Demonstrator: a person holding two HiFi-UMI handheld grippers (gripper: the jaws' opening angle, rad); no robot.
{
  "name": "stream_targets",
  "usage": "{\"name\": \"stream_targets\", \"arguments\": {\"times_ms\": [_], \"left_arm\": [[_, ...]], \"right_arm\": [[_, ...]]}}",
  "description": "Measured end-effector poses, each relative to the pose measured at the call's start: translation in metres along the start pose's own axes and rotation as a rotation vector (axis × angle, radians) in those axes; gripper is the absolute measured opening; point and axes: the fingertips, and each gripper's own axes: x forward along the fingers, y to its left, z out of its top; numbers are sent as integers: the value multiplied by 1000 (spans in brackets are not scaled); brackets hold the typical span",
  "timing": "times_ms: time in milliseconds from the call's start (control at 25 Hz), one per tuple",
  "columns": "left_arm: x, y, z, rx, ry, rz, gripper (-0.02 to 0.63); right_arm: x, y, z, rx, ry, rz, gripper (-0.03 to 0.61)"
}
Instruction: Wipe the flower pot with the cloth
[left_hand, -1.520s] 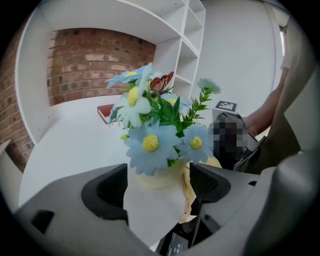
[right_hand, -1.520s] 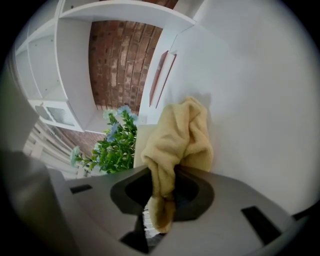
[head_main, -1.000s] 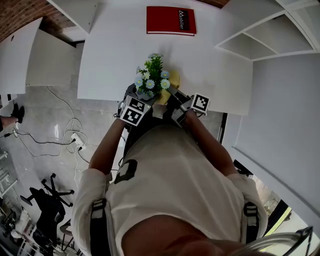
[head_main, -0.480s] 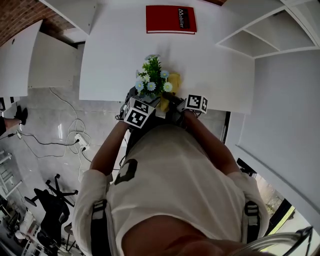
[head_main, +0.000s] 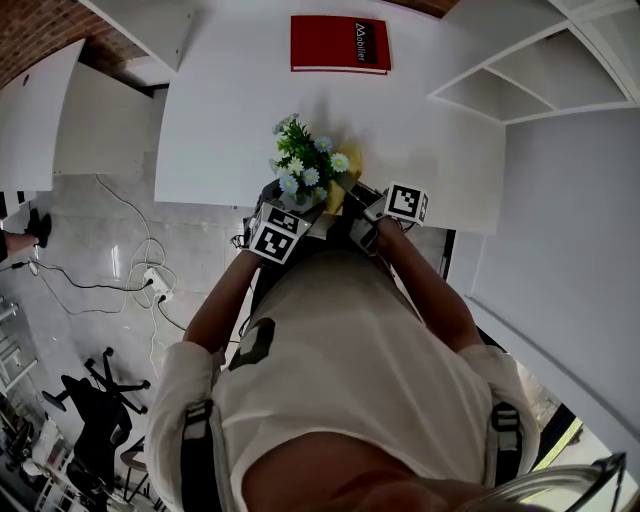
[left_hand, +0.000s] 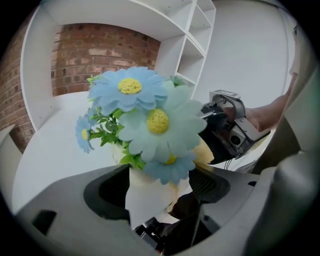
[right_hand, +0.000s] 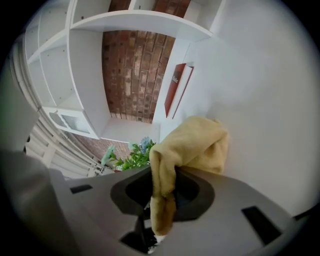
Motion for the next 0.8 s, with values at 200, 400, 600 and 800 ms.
{"name": "stream_targets", "arguments": {"times_ms": [200,400,600,800], "left_arm": [[0,-3,-1,-9,-2,-2,370],[-6,1,-2,-1,5,-3,370],[-8,-1,13,-56,-25,-7,370],[-7,-10,15,-106,-40,-43,370]], "right_arm": [[-5,-19,-3,122,-75,18,86],[0,-46,-26,133,-41,-61,76],[1,-57,-34,138,33,-120,77],[-4,-44,-26,124,22,-131,77]]}}
